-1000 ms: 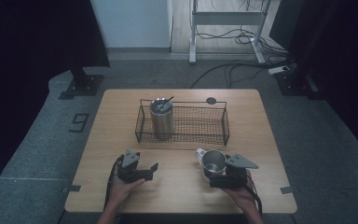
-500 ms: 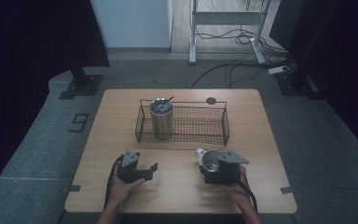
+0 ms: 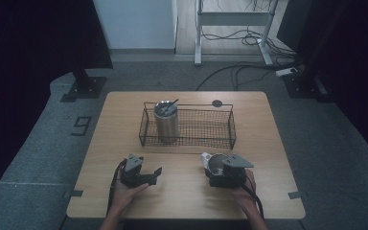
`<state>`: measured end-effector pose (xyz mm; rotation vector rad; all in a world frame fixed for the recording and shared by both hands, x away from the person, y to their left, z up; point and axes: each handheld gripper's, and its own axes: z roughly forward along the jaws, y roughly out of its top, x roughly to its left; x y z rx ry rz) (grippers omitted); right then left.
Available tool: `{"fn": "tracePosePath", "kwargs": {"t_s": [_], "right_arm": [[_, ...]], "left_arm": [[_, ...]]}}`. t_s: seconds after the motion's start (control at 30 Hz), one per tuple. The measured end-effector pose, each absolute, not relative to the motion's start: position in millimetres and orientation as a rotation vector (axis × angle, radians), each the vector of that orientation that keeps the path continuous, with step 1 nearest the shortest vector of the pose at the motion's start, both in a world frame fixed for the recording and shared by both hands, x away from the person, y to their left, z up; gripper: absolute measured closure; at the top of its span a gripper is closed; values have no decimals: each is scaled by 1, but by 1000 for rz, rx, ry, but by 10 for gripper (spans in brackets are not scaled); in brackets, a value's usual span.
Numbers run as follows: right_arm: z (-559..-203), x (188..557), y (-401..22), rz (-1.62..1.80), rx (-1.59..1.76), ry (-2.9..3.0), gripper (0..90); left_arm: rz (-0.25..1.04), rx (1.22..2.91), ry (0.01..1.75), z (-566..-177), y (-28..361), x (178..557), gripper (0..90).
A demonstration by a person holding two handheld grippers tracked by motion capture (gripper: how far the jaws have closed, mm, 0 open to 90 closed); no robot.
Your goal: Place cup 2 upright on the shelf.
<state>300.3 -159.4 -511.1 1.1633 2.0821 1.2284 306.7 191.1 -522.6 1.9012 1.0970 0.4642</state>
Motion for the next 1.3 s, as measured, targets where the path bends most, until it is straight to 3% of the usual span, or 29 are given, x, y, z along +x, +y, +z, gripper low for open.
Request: {"fn": "tracePosePath", "kwargs": {"t_s": [1.3], "right_arm": [[-470,289,-169,1350,1138,2026,57]], "left_arm": [[460,1893,1091,-519,190,306,107]]}}
